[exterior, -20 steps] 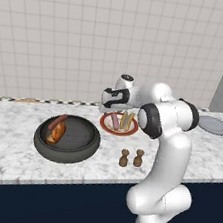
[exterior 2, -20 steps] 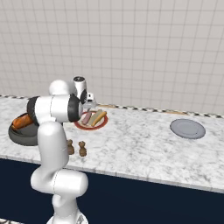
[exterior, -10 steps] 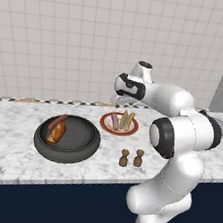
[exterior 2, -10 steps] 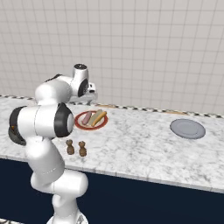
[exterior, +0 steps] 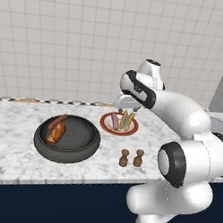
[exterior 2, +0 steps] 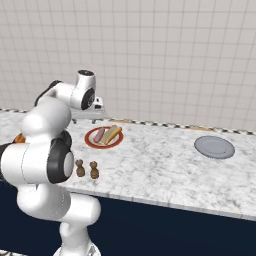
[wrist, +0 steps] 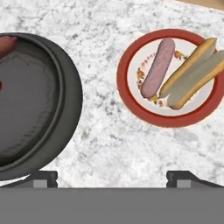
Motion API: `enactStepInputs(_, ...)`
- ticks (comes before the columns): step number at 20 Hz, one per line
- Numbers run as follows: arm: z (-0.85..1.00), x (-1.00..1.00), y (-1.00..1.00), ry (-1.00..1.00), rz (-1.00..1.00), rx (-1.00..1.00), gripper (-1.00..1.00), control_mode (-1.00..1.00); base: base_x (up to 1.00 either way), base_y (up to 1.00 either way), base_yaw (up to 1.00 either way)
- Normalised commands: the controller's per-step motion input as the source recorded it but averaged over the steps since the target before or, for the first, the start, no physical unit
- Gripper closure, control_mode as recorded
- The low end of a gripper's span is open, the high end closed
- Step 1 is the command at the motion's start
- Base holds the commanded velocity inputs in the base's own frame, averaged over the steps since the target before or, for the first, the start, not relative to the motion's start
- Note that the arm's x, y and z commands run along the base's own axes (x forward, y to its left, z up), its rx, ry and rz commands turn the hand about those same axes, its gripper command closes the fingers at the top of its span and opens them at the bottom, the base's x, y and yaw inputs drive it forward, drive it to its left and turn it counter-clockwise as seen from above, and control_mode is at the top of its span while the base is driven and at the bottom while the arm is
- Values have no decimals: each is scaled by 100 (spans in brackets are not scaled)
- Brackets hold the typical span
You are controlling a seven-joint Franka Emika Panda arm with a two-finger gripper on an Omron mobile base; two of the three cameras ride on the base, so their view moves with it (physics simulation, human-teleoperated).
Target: Place one bun and one sausage from the bowl on each plate.
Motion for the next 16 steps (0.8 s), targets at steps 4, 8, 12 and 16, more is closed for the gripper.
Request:
enactStepInputs(4,14,-43,61,12,0,0,-100,-100,0,0,0)
enactStepInputs(8,1,-15,74,19,0,0,-100,-100,0,0,0)
enactStepInputs(12,11,-7,95,28,0,0,-100,-100,0,0,0)
enactStepInputs(16,11,-39,94,24,-4,0,-100,-100,0,0,0)
